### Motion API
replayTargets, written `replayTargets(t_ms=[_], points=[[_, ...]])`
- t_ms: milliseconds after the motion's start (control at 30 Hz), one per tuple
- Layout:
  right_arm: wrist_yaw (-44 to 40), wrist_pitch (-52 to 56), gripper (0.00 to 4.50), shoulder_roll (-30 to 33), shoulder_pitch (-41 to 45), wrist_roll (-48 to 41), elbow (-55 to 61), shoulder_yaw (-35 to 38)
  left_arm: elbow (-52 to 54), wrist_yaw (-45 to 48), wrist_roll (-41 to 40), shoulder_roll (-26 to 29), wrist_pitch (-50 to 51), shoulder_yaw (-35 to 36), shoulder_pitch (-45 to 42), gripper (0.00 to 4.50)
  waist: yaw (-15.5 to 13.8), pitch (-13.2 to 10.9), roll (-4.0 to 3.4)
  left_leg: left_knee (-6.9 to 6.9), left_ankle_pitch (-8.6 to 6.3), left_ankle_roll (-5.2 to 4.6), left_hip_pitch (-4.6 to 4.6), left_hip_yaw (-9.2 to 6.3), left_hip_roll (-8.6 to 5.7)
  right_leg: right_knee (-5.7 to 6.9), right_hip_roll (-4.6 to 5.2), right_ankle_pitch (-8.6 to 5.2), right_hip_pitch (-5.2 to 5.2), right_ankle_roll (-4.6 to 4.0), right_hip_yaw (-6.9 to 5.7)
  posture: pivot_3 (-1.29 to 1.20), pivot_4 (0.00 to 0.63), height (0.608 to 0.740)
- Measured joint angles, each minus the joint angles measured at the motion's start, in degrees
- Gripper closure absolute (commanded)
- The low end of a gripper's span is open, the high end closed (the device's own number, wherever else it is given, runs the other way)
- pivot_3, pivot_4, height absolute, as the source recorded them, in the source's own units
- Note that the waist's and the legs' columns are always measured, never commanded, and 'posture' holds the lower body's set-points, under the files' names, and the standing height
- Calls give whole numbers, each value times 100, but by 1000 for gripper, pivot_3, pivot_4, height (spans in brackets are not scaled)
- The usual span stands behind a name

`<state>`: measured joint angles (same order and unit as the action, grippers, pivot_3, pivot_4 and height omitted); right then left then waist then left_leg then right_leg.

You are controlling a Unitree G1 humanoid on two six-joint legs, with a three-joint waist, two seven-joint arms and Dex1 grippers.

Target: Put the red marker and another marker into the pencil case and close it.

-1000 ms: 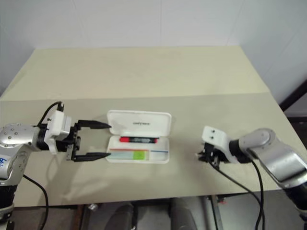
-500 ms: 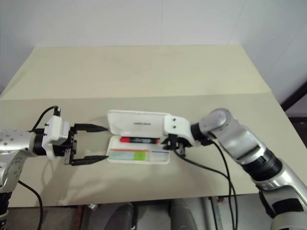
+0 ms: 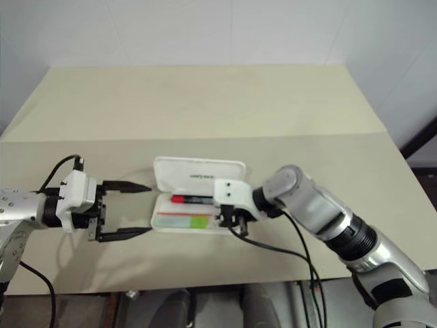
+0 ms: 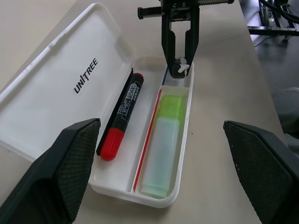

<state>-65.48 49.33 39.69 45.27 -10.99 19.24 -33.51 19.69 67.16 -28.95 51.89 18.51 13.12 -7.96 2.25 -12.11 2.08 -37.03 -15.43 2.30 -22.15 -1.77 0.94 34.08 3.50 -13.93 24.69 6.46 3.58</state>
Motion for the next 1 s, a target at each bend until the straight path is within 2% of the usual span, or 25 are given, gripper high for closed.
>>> replayTargets(t_ms=[133, 533, 733, 900, 1000], points=[[-4, -5, 4119, -16, 0, 39, -12, -17, 11, -13, -5, 2, 26, 0, -1, 0, -9, 0, 0, 1, 0, 0, 0, 0, 0, 0, 0, 0, 0, 0, 0, 0, 150, 740], [-247, -376, 20, 50, 136, 210, -297, -23, 10, -86, -5, 2, 25, -1, -29, 0, -17, 0, 0, 0, 0, 0, 0, 0, -1, 0, 0, 0, 0, 0, -1, 0, 150, 740], [-505, -665, 20, 74, 160, -43, -439, 463, 2, -88, -4, 2, 17, -1, -49, 0, -28, -1, -1, 1, 0, 0, 0, 0, 0, 0, -1, 2, 0, 3, -1, 0, 150, 740], [-1056, -1640, 20, 107, -310, -737, -537, 1433, -19, -92, -7, 16, 31, 17, -45, 0, -48, 0, 0, 2, -2, -4, 0, -1, 0, -3, -1, 9, -4, 17, -4, 0, 150, 740], [-1117, -2059, 20, 23, -631, -1187, -659, 2119, -38, -98, -32, 102, 171, 191, 6, 0, -52, -1, -1, 0, -3, -4, 0, 0, -1, -2, 0, 12, -5, 22, -3, 0, 150, 740]])
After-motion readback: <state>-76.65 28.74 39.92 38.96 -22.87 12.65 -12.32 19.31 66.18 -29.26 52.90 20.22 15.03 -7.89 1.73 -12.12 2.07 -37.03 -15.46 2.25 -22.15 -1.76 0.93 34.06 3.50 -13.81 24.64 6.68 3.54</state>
